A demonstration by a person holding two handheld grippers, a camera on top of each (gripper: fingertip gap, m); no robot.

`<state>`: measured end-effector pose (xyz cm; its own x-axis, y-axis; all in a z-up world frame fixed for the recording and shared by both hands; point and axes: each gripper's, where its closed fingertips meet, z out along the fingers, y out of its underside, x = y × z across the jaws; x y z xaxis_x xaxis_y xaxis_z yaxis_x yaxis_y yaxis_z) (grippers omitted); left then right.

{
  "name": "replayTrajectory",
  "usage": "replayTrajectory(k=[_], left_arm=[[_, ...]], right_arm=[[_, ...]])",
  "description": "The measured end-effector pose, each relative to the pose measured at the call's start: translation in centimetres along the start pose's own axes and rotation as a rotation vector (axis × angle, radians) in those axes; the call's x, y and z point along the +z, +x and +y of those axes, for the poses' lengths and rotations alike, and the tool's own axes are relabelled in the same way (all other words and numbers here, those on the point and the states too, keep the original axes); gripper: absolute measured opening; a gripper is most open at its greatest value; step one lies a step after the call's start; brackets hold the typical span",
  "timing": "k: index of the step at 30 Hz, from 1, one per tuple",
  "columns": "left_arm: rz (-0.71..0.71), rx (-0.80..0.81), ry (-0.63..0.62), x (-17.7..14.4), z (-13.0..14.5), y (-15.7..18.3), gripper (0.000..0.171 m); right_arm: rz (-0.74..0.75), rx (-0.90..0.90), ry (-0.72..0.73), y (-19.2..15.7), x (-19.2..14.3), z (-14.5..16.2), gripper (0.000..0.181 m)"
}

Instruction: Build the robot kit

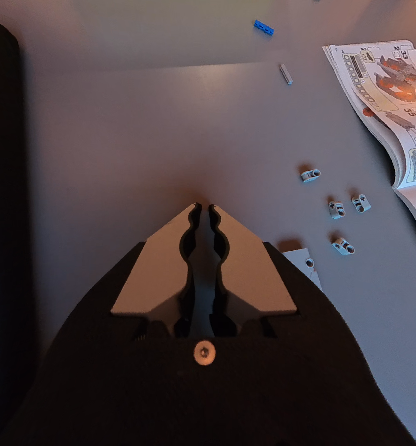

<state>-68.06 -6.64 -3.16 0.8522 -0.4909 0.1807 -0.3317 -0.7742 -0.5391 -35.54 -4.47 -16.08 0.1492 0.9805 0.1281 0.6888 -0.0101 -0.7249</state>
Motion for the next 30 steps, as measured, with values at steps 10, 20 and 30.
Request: replayTrajectory(k=[10, 20, 30], left_arm=[[-0.012, 0.354, -0.382, 13.5, -7.0, 6.1, 0.007], [-0.051, 0.511, -0.512, 20.3, -6.9, 5.7, 0.007], [-0.037, 0.477, -0.308, 17.2, -9.7, 5.9, 0.02]], right_arm=[[-0.003, -0.019, -0.003, -0.4, 0.1, -0.1, 0.007], [-0.006, -0.018, -0.012, -0.5, 0.1, -0.1, 0.007], [-0.002, -0.017, -0.009, -0.5, 0.1, -0.1, 0.008]])
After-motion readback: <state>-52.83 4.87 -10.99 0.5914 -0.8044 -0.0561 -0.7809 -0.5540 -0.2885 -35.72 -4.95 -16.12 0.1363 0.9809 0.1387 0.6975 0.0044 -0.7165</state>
